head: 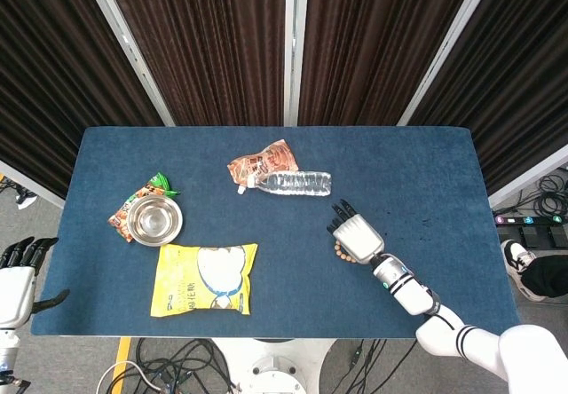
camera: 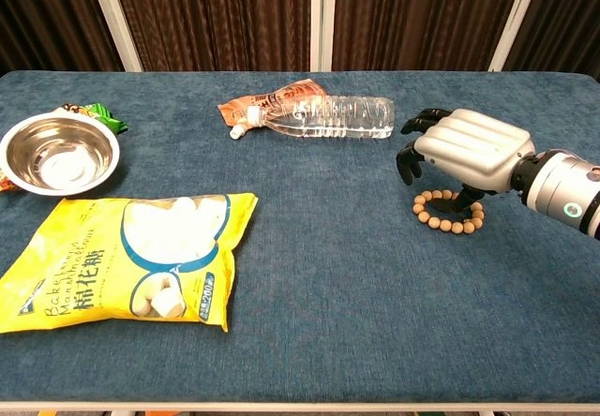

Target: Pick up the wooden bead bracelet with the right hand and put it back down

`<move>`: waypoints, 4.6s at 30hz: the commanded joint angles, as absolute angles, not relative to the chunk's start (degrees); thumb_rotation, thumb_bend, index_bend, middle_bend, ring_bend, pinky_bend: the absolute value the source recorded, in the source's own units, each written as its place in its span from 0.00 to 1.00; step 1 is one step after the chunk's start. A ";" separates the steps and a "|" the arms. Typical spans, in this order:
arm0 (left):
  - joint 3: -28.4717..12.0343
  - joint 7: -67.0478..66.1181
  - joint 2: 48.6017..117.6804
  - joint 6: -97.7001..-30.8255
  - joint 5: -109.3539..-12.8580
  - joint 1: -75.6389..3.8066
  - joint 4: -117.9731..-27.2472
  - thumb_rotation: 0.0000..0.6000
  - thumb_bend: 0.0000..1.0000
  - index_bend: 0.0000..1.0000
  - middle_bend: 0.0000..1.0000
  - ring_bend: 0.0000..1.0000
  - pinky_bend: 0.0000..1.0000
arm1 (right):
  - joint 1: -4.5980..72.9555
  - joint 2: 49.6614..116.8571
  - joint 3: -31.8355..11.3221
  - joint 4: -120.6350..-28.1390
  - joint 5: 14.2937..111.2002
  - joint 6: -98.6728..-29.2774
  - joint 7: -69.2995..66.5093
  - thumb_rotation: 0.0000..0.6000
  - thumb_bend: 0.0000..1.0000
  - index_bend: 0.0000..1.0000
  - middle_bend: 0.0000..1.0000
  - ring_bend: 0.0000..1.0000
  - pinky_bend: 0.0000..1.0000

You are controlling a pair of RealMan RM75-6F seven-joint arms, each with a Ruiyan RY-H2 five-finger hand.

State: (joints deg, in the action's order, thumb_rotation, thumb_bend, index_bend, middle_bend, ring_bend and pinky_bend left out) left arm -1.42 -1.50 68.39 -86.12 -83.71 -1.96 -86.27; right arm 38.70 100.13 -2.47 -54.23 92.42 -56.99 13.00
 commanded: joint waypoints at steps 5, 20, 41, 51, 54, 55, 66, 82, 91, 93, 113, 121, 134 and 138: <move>-1.32 -0.72 68.61 -85.97 -83.69 -1.78 -85.71 1.00 0.00 0.17 0.17 0.09 0.14 | 39.02 101.89 -0.72 -51.24 93.13 -57.04 12.33 1.00 0.25 0.45 0.41 0.11 0.11; -1.39 0.80 68.73 -85.69 -84.10 -1.88 -84.67 1.00 0.00 0.17 0.17 0.09 0.14 | 36.71 97.90 -3.06 -55.64 90.12 -62.78 3.61 1.00 0.46 0.72 0.45 0.18 0.14; -1.60 0.28 68.30 -83.94 -85.55 -3.94 -85.47 1.00 0.00 0.17 0.17 0.09 0.14 | 40.39 69.32 -8.03 -83.61 89.21 -28.83 -75.85 1.00 0.76 0.73 0.58 0.25 0.13; -1.37 0.77 68.41 -83.38 -85.71 -4.33 -85.66 1.00 0.00 0.17 0.17 0.09 0.14 | 46.41 70.76 5.13 -73.44 107.91 -44.97 -105.77 0.95 0.78 0.63 0.53 0.21 0.07; -1.28 1.13 68.36 -83.14 -85.88 -4.52 -85.63 1.00 0.00 0.17 0.17 0.09 0.14 | 47.43 71.76 7.81 -71.38 109.25 -48.89 -110.53 0.92 0.79 0.59 0.52 0.20 0.06; -1.28 1.20 68.33 -83.09 -85.90 -4.58 -85.62 1.00 0.00 0.17 0.17 0.09 0.14 | 47.76 71.99 8.56 -70.81 109.58 -49.81 -111.73 0.92 0.79 0.58 0.52 0.19 0.06; -1.17 1.95 68.52 -82.80 -86.00 -4.90 -85.31 1.00 0.00 0.17 0.17 0.09 0.14 | 50.18 73.37 13.53 -68.46 108.44 -54.24 -114.89 0.89 0.82 0.49 0.49 0.17 0.04; -0.86 2.08 68.70 -82.67 -86.26 -5.12 -85.27 1.00 0.00 0.17 0.17 0.09 0.14 | 51.11 74.96 15.08 -69.33 104.58 -62.41 -126.88 0.41 0.09 0.47 0.50 0.15 0.00; -0.64 2.19 69.00 -82.07 -86.08 -5.31 -85.22 1.00 0.00 0.17 0.17 0.09 0.14 | 48.57 75.44 11.18 -74.81 95.50 -58.88 -113.36 0.38 0.07 0.52 0.53 0.16 0.00; -0.61 2.12 68.99 -82.03 -86.17 -5.39 -85.29 1.00 0.00 0.17 0.17 0.09 0.14 | 47.44 75.95 9.88 -76.62 93.05 -58.82 -111.84 0.37 0.07 0.54 0.54 0.16 0.00; -0.21 2.28 68.97 -82.02 -86.30 -5.34 -85.38 1.00 0.00 0.17 0.17 0.09 0.14 | 43.10 79.10 4.66 -79.48 88.17 -56.50 -109.19 0.23 0.14 0.55 0.56 0.08 0.00; -0.17 2.15 68.91 -81.92 -86.45 -5.50 -85.52 1.00 0.00 0.17 0.17 0.09 0.14 | 43.37 78.72 3.75 -78.83 89.75 -54.82 -115.84 0.23 0.37 0.55 0.57 0.09 0.00; -0.04 1.95 68.85 -81.31 -86.22 -5.73 -85.61 1.00 0.00 0.17 0.17 0.09 0.14 | 44.90 77.55 4.60 -78.93 94.47 -54.49 -132.49 0.22 0.07 0.59 0.61 0.14 0.00; 0.06 2.03 68.83 -81.27 -86.13 -5.65 -85.60 1.00 0.00 0.17 0.17 0.09 0.14 | 46.29 77.22 5.98 -77.25 96.30 -54.12 -138.16 0.22 0.01 0.68 0.61 0.14 0.00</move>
State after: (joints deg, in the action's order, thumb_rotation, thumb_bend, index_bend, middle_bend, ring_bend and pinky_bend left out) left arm 0.06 2.03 68.83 -81.27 -86.13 -5.65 -85.60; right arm 44.99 77.75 4.78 -78.35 94.11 -54.16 -133.46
